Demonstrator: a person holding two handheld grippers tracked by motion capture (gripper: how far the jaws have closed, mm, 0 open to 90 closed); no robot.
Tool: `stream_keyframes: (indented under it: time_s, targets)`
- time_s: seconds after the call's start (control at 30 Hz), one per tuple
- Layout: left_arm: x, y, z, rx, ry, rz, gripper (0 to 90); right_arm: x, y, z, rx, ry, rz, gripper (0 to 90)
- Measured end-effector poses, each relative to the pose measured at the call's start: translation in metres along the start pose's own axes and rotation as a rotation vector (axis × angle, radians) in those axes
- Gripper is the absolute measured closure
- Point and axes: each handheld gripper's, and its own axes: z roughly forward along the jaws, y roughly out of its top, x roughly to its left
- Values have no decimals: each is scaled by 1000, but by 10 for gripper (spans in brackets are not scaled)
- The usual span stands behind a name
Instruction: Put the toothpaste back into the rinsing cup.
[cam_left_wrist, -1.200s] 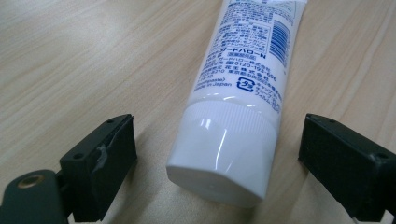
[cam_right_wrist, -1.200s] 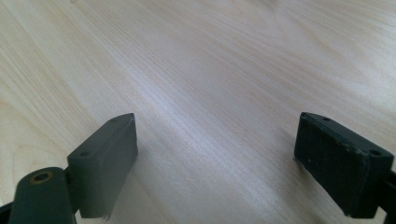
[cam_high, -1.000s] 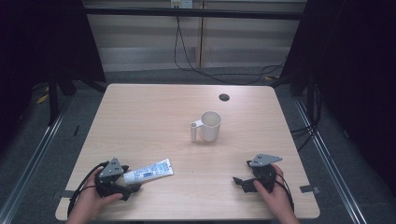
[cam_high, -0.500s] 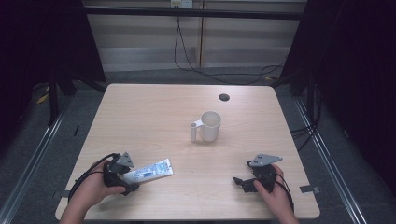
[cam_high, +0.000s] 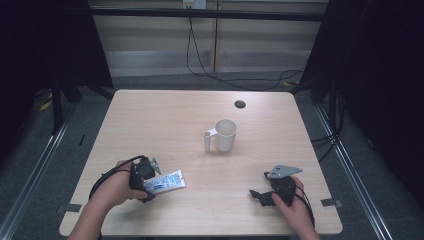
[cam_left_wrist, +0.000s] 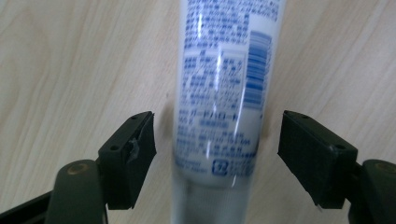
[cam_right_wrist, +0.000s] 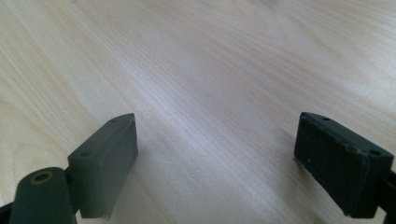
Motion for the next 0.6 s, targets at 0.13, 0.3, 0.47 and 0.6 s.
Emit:
stream_keyframes:
  time_s: [0.13, 0.3, 0.47, 0.6]
  targets:
    - [-1, 14, 3, 38, -13, 28, 294, 0, 0, 0, -1, 0, -2, 128]
    - [-2, 22, 6, 40, -27, 31, 323, 0, 0, 0, 0, 0, -1, 128]
    - [0, 28, 10, 55, -35, 23, 333, 0, 0, 0, 0, 0, -1, 128]
    - [2, 30, 9, 57, -35, 11, 348, 0, 0, 0, 0, 0, -2, 128]
